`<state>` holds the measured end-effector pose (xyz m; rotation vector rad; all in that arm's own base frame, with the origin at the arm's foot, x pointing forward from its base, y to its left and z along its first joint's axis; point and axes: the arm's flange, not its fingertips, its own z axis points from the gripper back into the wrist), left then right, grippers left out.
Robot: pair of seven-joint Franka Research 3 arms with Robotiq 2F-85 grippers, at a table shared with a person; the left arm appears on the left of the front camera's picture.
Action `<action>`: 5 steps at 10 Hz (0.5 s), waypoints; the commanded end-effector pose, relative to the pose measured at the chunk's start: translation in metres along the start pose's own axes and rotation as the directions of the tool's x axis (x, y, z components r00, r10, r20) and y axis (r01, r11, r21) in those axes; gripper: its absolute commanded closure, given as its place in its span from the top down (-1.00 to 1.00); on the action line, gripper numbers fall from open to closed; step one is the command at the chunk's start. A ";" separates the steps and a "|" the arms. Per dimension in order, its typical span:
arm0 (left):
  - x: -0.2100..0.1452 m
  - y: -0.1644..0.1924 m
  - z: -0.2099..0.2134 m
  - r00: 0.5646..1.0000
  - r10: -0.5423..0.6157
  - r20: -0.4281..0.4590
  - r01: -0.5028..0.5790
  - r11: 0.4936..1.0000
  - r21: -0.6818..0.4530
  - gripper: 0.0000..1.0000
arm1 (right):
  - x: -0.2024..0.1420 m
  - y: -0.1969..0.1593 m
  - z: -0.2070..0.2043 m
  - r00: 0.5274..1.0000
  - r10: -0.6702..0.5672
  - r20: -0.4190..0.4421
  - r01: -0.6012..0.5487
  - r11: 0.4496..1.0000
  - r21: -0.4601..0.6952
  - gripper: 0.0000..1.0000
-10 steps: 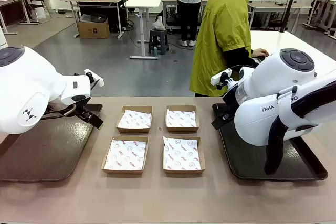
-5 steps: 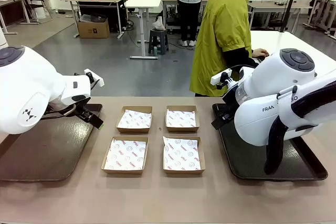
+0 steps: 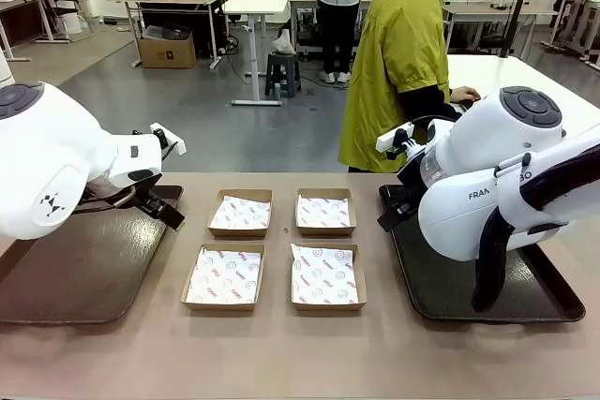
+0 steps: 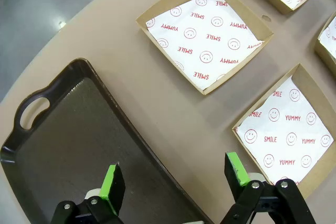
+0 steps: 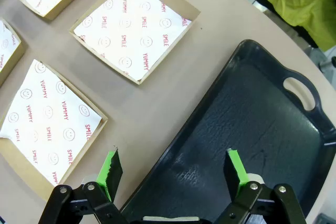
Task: Individually package the donuts and arrange them on the tray.
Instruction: Pick up one Paper togo box.
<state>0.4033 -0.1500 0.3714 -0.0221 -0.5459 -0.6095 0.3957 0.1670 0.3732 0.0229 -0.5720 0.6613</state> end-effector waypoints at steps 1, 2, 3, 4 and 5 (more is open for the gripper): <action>-0.018 -0.011 0.029 0.998 -0.061 -0.027 0.061 0.998 -0.026 1.00 | -0.014 0.010 0.028 1.000 0.004 0.010 -0.004 1.000 -0.013 1.00; -0.041 -0.019 0.054 0.993 -0.091 -0.071 0.088 0.995 -0.044 1.00 | -0.032 0.023 0.051 0.999 0.023 -0.022 -0.023 1.000 -0.007 1.00; -0.057 -0.020 0.074 0.984 -0.122 -0.131 0.111 0.990 -0.084 1.00 | -0.047 0.031 0.070 0.998 0.029 -0.052 -0.028 0.999 0.022 1.00; -0.074 -0.022 0.090 0.973 -0.148 -0.178 0.127 0.984 -0.122 1.00 | -0.064 0.037 0.089 0.996 0.035 -0.078 -0.034 0.999 0.017 1.00; -0.092 -0.026 0.105 0.964 -0.165 -0.211 0.138 0.981 -0.137 1.00 | -0.084 0.042 0.107 0.991 0.045 -0.122 -0.044 0.999 0.007 1.00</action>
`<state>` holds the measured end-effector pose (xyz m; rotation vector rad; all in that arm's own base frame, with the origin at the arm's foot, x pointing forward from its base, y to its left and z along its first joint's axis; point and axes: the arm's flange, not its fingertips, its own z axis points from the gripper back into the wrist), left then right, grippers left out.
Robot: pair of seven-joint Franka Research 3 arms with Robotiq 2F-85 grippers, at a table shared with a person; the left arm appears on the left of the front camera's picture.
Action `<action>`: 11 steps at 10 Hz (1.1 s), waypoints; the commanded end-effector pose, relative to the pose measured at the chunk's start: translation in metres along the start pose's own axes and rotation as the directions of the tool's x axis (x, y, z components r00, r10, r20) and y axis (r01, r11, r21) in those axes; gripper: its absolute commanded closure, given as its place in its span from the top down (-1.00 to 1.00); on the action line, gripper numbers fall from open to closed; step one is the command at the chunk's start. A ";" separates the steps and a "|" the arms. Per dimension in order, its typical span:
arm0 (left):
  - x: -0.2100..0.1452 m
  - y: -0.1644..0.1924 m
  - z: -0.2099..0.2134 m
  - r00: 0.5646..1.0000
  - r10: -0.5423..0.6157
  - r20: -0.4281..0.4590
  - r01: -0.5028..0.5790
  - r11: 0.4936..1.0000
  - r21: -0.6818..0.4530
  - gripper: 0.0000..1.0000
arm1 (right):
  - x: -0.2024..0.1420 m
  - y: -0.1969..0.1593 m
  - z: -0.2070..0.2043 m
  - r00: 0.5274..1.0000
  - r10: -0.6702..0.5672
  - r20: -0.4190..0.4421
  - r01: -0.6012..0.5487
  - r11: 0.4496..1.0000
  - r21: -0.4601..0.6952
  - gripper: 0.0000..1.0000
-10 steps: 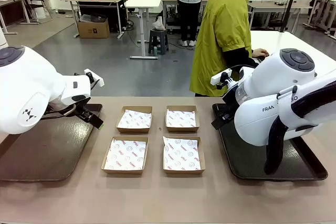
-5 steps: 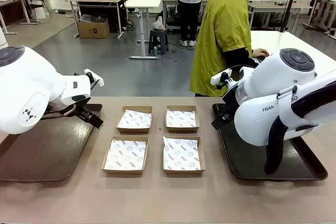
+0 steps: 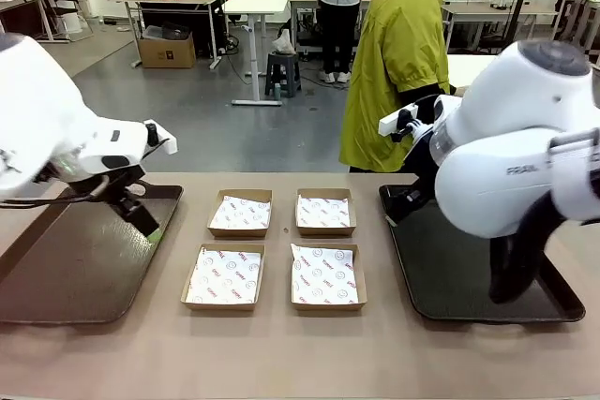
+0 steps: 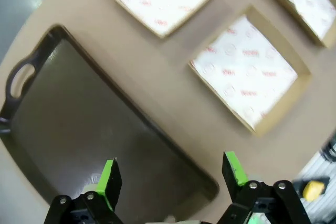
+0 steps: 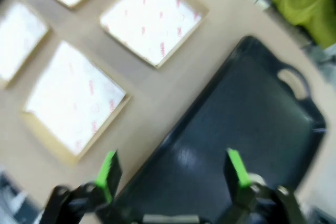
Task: Individually package the donuts and arrange them on the tray.
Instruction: Pick up one Paper togo box.
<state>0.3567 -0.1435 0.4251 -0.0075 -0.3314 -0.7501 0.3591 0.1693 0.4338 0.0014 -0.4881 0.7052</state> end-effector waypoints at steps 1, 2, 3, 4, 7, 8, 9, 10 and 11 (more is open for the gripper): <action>-0.096 -0.028 0.025 0.999 -0.039 -0.033 0.037 0.998 -0.049 1.00 | -0.110 0.038 0.041 0.997 -0.002 -0.077 0.001 1.000 -0.004 1.00; -0.109 -0.033 0.031 0.999 -0.035 -0.032 0.033 0.998 -0.054 1.00 | -0.126 0.044 0.048 0.993 0.017 -0.116 -0.016 1.000 0.010 1.00; -0.115 -0.032 0.032 1.000 -0.015 -0.012 0.015 0.998 -0.064 1.00 | -0.138 0.048 0.049 0.990 0.022 -0.140 -0.019 1.000 0.019 1.00; -0.113 -0.029 0.025 1.000 -0.010 0.024 0.011 0.999 -0.048 1.00 | -0.143 0.046 0.044 0.987 0.024 -0.161 -0.025 1.000 -0.004 1.00; -0.028 -0.005 0.058 0.998 -0.025 -0.057 0.022 0.999 -0.044 1.00 | -0.030 0.014 0.071 0.988 0.014 -0.156 -0.010 1.000 0.027 1.00; -0.028 -0.005 0.058 0.998 -0.025 -0.057 0.022 0.999 -0.044 1.00 | -0.030 0.014 0.071 0.988 0.014 -0.156 -0.010 1.000 0.027 1.00; -0.030 -0.005 0.063 0.998 -0.022 -0.053 0.020 0.999 -0.044 1.00 | -0.033 0.012 0.077 0.984 0.021 -0.177 -0.025 0.999 -0.020 1.00; -0.031 0.013 0.066 0.983 0.180 0.046 -0.153 0.926 -0.345 1.00 | -0.039 -0.002 0.076 0.988 -0.129 -0.089 0.144 0.971 0.192 1.00; -0.039 0.033 0.071 0.940 0.331 0.079 -0.221 0.769 -0.599 1.00 | -0.053 -0.023 0.079 0.947 -0.319 -0.042 0.307 0.854 0.420 1.00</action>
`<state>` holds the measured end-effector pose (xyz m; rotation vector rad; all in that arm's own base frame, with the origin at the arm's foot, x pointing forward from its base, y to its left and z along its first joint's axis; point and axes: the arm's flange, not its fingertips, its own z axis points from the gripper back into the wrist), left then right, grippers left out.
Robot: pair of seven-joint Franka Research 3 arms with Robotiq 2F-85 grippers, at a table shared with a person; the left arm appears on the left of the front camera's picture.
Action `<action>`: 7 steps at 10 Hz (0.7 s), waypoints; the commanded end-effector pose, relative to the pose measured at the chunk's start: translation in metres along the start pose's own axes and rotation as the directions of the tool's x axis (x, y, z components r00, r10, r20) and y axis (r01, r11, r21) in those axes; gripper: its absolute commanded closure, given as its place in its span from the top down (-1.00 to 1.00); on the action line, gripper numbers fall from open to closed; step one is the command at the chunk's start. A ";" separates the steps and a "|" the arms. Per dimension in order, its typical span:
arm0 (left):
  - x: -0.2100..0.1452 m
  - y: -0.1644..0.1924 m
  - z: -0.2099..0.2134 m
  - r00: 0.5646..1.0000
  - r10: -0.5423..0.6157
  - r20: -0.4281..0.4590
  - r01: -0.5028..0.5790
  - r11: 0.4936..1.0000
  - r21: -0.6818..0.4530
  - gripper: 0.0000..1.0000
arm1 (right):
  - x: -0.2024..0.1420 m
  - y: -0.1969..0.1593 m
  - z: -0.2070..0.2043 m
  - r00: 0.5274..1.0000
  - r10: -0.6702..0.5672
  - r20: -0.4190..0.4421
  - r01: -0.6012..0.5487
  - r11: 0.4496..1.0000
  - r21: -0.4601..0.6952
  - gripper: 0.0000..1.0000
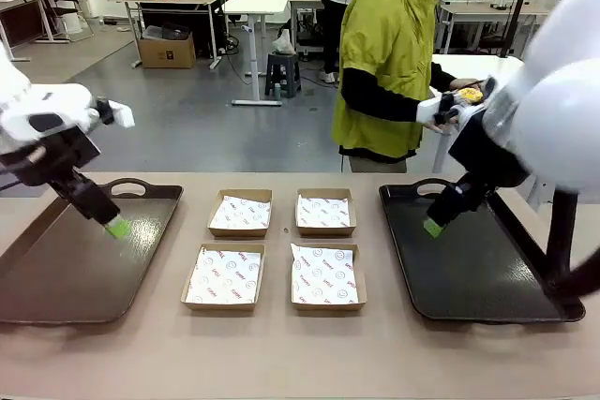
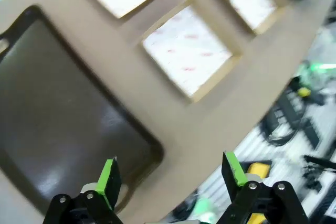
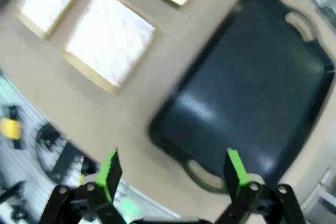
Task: Individually package the donuts and arrange them on the tray.
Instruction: Pick up one Paper togo box.
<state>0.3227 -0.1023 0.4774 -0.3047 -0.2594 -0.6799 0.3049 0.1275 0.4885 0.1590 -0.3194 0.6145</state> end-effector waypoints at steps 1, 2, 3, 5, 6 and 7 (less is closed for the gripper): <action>-0.012 0.038 0.023 0.945 0.295 0.142 -0.182 0.834 -0.520 1.00 | -0.028 -0.043 0.008 0.934 -0.316 0.170 0.205 0.859 0.469 1.00; -0.025 0.057 0.034 0.905 0.398 0.152 -0.210 0.728 -0.652 1.00 | -0.049 -0.068 0.015 0.887 -0.417 0.197 0.210 0.745 0.633 1.00; -0.036 0.070 0.044 0.887 0.437 0.146 -0.203 0.654 -0.729 1.00 | -0.067 -0.087 0.021 0.848 -0.484 0.215 0.192 0.660 0.726 1.00; -0.065 0.102 0.051 0.833 0.542 0.112 -0.248 0.547 -0.800 1.00 | -0.106 -0.118 0.026 0.782 -0.581 0.225 0.154 0.530 0.834 1.00; -0.083 0.118 0.049 0.812 0.578 0.083 -0.283 0.513 -0.811 1.00 | -0.124 -0.130 0.025 0.761 -0.614 0.207 0.162 0.489 0.857 1.00; -0.104 0.135 0.042 0.777 0.627 0.057 -0.332 0.485 -0.809 1.00 | -0.140 -0.142 0.022 0.752 -0.634 0.180 0.179 0.459 0.870 1.00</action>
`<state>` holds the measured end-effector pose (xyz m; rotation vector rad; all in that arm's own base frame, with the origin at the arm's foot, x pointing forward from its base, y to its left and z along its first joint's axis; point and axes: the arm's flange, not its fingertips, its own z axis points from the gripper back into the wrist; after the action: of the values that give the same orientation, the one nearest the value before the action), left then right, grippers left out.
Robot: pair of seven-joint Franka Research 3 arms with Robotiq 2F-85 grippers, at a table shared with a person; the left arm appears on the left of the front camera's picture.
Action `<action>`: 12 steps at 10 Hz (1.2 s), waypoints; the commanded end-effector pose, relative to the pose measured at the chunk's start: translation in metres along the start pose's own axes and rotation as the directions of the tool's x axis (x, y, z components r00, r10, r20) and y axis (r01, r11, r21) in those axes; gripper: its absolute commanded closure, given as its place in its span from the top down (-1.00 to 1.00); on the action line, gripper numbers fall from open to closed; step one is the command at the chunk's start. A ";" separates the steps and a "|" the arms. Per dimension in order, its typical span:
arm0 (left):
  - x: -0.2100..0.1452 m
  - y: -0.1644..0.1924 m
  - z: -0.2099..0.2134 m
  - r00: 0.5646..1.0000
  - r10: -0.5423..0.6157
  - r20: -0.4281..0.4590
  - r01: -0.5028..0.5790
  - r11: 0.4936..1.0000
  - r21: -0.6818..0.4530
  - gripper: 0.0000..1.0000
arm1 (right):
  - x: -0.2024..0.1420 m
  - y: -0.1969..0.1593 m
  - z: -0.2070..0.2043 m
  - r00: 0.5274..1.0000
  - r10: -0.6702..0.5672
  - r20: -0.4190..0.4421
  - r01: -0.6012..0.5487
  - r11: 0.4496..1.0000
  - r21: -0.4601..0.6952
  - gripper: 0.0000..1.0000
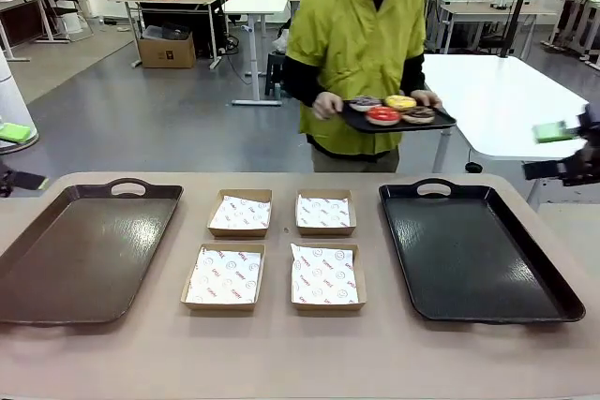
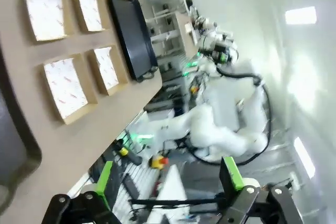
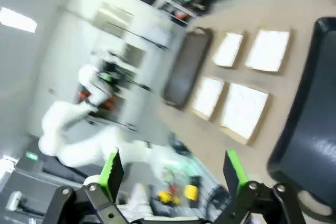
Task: Individually package the donuts and arrange them on the tray.
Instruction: Pick up one Paper togo box.
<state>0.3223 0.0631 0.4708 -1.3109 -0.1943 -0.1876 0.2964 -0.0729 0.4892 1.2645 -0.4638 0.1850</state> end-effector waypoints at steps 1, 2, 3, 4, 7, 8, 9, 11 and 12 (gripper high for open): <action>-0.007 0.031 0.017 0.992 0.105 0.072 -0.107 0.994 0.021 1.00 | -0.036 -0.031 0.004 0.997 -0.069 0.013 0.069 0.997 0.032 1.00; -0.012 0.041 0.029 0.988 0.130 0.085 -0.134 0.990 0.046 1.00 | -0.036 -0.042 0.013 0.997 -0.075 0.008 0.075 0.997 0.003 1.00; -0.017 0.049 0.038 0.983 0.155 0.100 -0.161 0.985 0.056 1.00 | -0.037 -0.052 0.025 0.995 -0.104 0.013 0.104 0.995 -0.010 1.00; -0.021 0.055 0.047 0.979 0.168 0.116 -0.175 0.983 0.053 1.00 | -0.038 -0.062 0.035 0.992 -0.125 -0.003 0.125 0.991 -0.037 1.00; -0.032 0.068 0.072 0.966 0.207 0.153 -0.222 0.971 0.092 1.00 | -0.042 -0.070 0.058 0.990 -0.135 0.033 0.137 0.988 -0.068 1.00; -0.037 0.061 0.075 0.971 0.180 0.156 -0.194 0.977 0.083 1.00 | -0.043 -0.067 0.058 0.993 -0.109 0.044 0.113 0.990 -0.087 1.00; -0.028 0.066 0.062 0.964 0.214 0.155 -0.227 0.971 0.070 1.00 | -0.041 -0.075 0.051 0.986 -0.161 0.039 0.163 0.985 -0.055 1.00; -0.028 0.066 0.062 0.964 0.214 0.155 -0.227 0.971 0.070 1.00 | -0.041 -0.075 0.051 0.986 -0.161 0.039 0.163 0.985 -0.055 1.00; -0.028 0.066 0.062 0.964 0.214 0.155 -0.227 0.971 0.070 1.00 | -0.041 -0.075 0.051 0.986 -0.161 0.039 0.163 0.985 -0.055 1.00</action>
<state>0.3086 0.1408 0.4174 -1.2393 -0.1733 0.1049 0.2764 -0.1392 0.4181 1.2268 -0.3870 0.0093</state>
